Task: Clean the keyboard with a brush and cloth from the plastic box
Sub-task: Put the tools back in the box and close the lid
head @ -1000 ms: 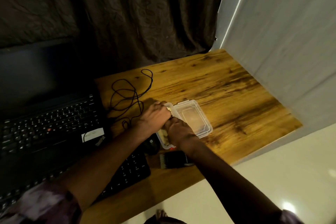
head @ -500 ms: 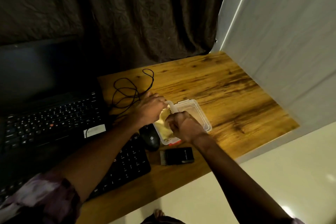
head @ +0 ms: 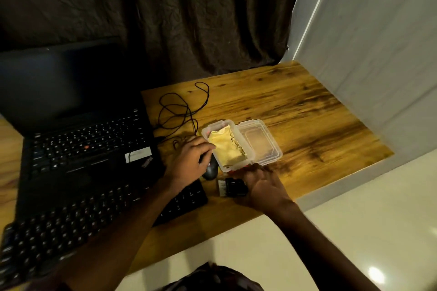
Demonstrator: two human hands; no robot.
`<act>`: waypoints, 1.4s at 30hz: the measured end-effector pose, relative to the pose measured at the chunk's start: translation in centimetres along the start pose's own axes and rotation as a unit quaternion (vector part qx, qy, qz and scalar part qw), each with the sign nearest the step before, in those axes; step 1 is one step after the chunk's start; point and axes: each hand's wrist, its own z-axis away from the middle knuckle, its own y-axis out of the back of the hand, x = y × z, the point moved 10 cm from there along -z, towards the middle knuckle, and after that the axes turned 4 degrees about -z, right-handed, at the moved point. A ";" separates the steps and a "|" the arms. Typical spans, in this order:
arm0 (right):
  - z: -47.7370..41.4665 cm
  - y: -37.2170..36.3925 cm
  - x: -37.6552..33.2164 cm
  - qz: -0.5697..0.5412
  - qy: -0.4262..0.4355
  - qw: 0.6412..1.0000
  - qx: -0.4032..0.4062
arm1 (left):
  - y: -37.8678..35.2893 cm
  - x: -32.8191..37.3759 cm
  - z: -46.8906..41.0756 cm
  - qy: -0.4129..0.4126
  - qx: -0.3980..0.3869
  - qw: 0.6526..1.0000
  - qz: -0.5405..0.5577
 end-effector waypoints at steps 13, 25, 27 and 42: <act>1.2 1.9 -3.4 -0.493 0.048 0.866 0.067 | 0.4 -3.8 7.1 0.249 -0.020 0.939 0.238; -2.9 3.0 -10.4 -0.854 -0.002 0.518 -0.052 | 2.0 -2.0 5.4 0.273 -0.047 0.830 0.485; -3.4 3.0 -10.2 -0.854 0.000 0.519 -0.035 | 2.5 -2.2 5.0 0.272 -0.038 0.838 0.472; -5.6 6.0 -9.0 -0.799 0.084 0.590 0.081 | 2.0 -2.9 2.1 0.344 0.000 0.784 0.517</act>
